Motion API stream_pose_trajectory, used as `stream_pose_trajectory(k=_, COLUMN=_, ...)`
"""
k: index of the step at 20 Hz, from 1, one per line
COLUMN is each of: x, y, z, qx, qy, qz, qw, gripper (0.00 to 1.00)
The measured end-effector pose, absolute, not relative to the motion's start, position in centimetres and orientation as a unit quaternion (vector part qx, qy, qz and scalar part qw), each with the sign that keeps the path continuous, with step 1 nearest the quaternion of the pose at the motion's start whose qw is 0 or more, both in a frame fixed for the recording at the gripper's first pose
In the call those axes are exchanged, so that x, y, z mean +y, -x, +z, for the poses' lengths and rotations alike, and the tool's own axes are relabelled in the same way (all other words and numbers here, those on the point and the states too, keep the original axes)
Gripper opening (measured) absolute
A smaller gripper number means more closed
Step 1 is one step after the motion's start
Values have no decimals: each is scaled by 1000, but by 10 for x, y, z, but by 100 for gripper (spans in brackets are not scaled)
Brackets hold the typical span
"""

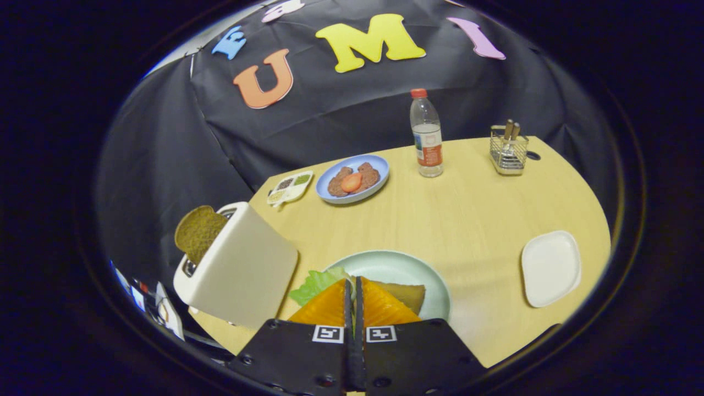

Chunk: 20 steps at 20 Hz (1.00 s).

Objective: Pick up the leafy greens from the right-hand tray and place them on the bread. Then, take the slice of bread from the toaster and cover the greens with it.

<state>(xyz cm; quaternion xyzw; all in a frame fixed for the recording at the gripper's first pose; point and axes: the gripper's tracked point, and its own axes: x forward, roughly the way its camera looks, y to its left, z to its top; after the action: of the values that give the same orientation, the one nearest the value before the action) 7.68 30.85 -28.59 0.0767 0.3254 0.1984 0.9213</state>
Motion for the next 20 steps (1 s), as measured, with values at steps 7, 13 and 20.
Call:
stream_pose_trajectory(k=7, x=295, y=-99, z=-318, qx=325, qy=-15, qz=193, qw=926, gripper=4)
stream_pose_trajectory(k=13, x=280, y=-102, z=-297, qx=289, qy=18, qz=179, qw=940, gripper=56)
stream_pose_trajectory(k=20, x=274, y=-87, z=-226, qx=213, qy=40, qz=153, qw=964, gripper=91)
